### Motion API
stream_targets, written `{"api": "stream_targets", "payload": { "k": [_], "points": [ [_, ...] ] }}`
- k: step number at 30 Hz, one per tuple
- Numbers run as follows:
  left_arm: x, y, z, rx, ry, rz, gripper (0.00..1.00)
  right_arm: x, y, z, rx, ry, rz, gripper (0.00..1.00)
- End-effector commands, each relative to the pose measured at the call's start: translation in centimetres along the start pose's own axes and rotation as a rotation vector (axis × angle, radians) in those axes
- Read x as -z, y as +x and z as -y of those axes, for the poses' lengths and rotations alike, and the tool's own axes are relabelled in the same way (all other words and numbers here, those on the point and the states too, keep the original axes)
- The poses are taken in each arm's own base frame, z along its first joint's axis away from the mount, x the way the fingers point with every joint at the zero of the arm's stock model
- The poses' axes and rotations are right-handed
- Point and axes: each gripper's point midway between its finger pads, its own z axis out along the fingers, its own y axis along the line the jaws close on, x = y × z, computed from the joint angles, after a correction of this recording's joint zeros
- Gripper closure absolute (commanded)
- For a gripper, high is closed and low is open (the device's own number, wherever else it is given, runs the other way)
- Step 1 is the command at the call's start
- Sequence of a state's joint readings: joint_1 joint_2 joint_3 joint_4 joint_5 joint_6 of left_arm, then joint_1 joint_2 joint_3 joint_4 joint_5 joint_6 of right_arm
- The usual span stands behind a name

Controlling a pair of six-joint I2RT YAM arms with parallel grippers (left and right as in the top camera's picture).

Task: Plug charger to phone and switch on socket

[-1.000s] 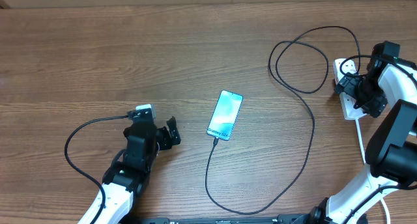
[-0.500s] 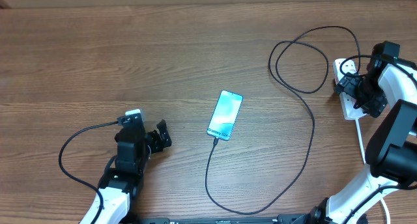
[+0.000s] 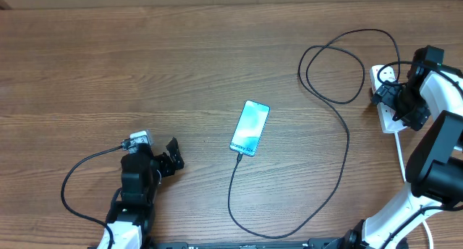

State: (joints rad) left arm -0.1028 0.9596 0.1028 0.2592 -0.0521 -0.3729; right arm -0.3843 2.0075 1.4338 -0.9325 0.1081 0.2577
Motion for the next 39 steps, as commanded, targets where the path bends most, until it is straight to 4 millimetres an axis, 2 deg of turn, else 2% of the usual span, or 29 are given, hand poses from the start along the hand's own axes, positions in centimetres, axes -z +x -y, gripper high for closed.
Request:
{"api": "stream_targets", "payload": {
  "k": [1,22,34,39],
  "points": [
    [0.3,0.1,0.1,-0.017,0.019,0.012,0.0,0.6,-0.2,-0.2,0.007,-0.004,0.019,0.0],
    [1.7,0.5,-0.6,0.01,0.031,0.071,0.0,0.6,-0.2,-0.2,0.007,-0.004,0.018,0.0],
    [3.2,0.9,-2.2,0.017,-0.033,0.074,0.0,0.6,-0.2,-0.2,0.007,-0.004,0.018,0.0],
    [3.9,-0.5,-1.5,-0.029,0.004,0.138,0.01,0.6,-0.2,-0.2,0.007,-0.004,0.019,0.0]
  ]
}}
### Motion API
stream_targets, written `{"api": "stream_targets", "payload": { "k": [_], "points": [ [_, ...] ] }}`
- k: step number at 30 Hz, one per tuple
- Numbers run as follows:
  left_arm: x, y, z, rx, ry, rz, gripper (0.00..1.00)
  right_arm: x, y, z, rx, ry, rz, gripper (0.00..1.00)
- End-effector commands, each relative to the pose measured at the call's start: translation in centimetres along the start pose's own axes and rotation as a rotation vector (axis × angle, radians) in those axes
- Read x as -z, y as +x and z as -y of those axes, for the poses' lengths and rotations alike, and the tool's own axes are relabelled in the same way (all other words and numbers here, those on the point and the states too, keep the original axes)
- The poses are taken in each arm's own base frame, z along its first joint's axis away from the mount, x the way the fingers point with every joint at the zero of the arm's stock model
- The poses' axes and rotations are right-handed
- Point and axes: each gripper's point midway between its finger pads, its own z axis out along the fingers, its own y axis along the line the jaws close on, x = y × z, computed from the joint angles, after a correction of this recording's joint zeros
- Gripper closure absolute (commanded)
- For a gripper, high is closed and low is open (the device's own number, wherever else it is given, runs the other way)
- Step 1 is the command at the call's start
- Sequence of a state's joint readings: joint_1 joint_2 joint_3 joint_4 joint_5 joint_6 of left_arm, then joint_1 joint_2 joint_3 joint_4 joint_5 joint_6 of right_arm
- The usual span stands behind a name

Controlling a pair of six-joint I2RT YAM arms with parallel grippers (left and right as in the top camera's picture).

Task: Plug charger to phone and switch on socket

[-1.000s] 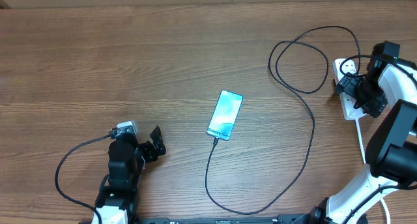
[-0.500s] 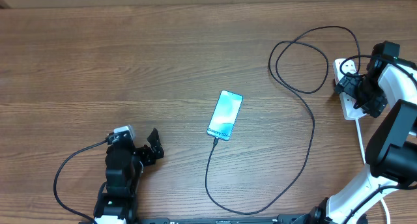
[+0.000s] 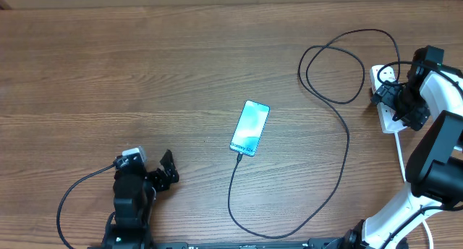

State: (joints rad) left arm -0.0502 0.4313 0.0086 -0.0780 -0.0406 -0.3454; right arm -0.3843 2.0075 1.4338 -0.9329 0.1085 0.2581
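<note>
A phone with a lit screen lies face up at the table's middle. A black charger cable is plugged into its near end, loops along the front and runs up to the white socket strip at the right edge. My right gripper is down on the strip, hiding most of it; whether its fingers are open or shut does not show. My left gripper stands open near the front left, well away from the phone, with nothing between its fingers.
The right arm's white links fill the right edge of the overhead view. The left arm's own black lead curls on the wood at the front left. The cable makes a large loop behind the strip.
My left arm has pulled back toward the front edge and slightly left, its gripper still open. The right gripper, phone and cable have not visibly moved.
</note>
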Motion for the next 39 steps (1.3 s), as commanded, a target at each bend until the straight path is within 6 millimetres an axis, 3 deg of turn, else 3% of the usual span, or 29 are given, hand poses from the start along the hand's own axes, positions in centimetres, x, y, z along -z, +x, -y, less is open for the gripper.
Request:
{"api": "stream_targets", "payload": {
  "k": [1,21,39],
  "points": [
    [0.3,-0.9,0.1,-0.035,0.009,0.045,0.01,0.6,-0.2,-0.2,0.008,-0.005,0.019,0.0],
    [3.7,-7.0,2.6,-0.227,0.101,0.357,0.0,0.6,-0.2,-0.2,0.008,-0.005,0.019,0.0],
    [4.4,-8.0,2.7,-0.393,0.065,0.421,0.01,0.6,-0.2,-0.2,0.008,-0.005,0.019,0.0]
  ]
}}
